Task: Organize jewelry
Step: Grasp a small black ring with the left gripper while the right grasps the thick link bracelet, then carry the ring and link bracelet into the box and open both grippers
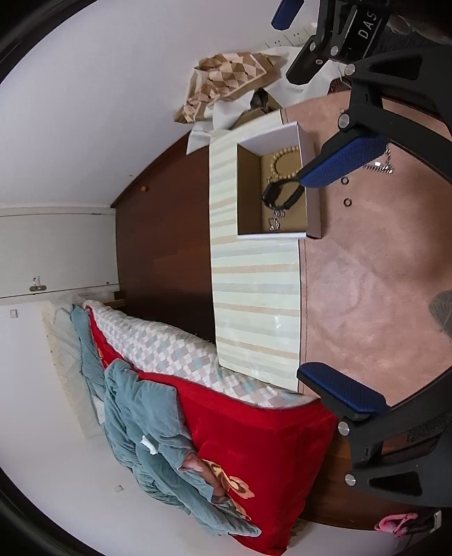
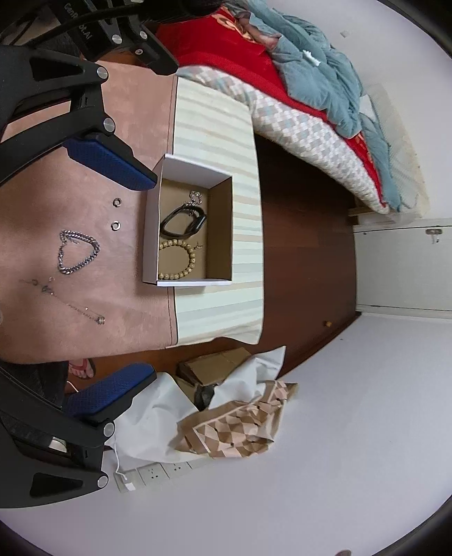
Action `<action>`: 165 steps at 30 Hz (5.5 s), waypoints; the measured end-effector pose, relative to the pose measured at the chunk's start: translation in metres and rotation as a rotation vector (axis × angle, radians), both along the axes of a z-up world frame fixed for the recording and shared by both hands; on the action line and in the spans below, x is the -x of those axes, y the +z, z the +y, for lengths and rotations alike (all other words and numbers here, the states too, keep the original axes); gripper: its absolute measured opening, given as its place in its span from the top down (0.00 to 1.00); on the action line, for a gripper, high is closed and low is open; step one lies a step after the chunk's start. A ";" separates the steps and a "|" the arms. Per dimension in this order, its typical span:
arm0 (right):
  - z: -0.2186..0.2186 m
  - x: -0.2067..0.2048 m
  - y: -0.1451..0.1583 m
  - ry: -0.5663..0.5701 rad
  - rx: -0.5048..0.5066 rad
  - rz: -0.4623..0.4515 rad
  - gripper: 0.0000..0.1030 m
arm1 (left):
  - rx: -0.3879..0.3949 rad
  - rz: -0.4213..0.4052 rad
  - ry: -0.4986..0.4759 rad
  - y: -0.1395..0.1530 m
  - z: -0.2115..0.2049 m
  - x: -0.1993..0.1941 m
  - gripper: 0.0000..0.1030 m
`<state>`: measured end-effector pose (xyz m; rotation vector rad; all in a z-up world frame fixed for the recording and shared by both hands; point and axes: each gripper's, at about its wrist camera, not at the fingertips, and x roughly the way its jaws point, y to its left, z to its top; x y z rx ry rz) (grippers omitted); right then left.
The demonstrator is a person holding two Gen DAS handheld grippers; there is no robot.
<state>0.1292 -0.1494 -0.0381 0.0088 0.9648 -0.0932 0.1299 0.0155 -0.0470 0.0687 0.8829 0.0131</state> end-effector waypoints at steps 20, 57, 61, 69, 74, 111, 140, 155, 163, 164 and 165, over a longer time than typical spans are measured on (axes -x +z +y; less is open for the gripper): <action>-0.044 0.049 -0.051 -0.091 -0.131 0.143 0.02 | -0.001 0.064 0.072 -0.035 0.002 0.038 0.00; -0.054 -0.016 -0.193 -0.073 -0.137 0.275 0.98 | -0.028 0.391 -0.117 -0.196 -0.068 -0.047 0.09; -0.056 -0.018 -0.194 -0.078 -0.148 0.275 0.98 | -0.040 0.416 -0.161 -0.208 -0.080 -0.050 0.31; -0.058 -0.018 -0.191 -0.076 -0.164 0.271 0.98 | -0.025 0.400 -0.224 -0.202 -0.090 -0.053 0.90; -0.055 -0.015 -0.176 -0.060 -0.195 0.240 0.99 | -0.009 0.386 -0.218 -0.193 -0.083 -0.051 0.90; -0.046 -0.079 -0.063 0.063 -0.353 0.087 0.99 | 0.182 0.205 -0.159 -0.070 -0.028 -0.096 0.90; -0.050 -0.031 -0.133 0.017 -0.349 0.109 0.94 | 0.185 0.284 -0.144 -0.112 -0.042 -0.055 0.90; -0.045 -0.118 -0.056 0.091 -0.370 0.012 0.95 | 0.174 0.252 -0.192 -0.078 -0.050 -0.125 0.90; -0.042 -0.176 -0.100 0.086 -0.349 0.150 0.91 | 0.176 0.310 -0.144 -0.095 -0.047 -0.157 0.86; -0.042 -0.176 -0.100 0.079 -0.343 0.145 0.75 | 0.171 0.308 -0.132 -0.094 -0.045 -0.159 0.80; -0.045 -0.176 -0.099 0.074 -0.345 0.133 0.57 | 0.169 0.302 -0.123 -0.093 -0.043 -0.160 0.75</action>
